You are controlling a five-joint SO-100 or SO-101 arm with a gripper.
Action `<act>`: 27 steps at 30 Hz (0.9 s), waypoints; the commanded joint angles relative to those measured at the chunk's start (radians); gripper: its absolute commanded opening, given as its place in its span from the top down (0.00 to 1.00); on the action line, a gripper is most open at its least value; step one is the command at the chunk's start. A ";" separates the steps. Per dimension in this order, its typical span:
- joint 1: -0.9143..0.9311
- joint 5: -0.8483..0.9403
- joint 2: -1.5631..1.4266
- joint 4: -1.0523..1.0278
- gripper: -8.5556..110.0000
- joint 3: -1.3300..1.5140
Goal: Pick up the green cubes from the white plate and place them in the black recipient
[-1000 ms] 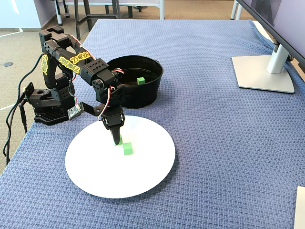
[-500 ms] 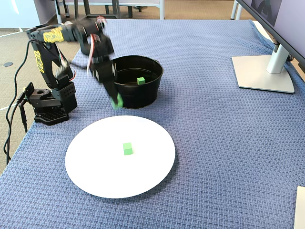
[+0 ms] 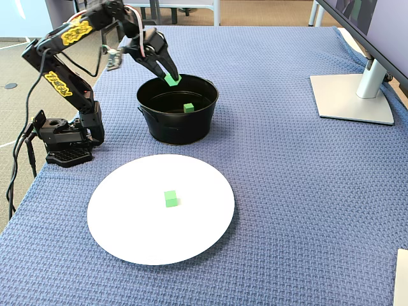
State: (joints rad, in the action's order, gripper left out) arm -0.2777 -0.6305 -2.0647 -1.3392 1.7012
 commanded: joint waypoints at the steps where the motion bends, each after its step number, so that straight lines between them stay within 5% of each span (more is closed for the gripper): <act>1: -0.035 0.017 0.120 0.052 0.93 0.006; 5: -0.029 0.044 0.175 0.067 0.93 0.006; 12: -0.041 0.186 0.178 0.032 0.64 -0.018; 18: 0.069 0.236 0.153 0.032 0.70 -0.153; 27: 0.624 0.354 0.250 0.094 0.73 -0.239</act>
State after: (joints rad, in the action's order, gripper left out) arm 0.1963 -0.3175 -1.8408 -1.3023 1.4711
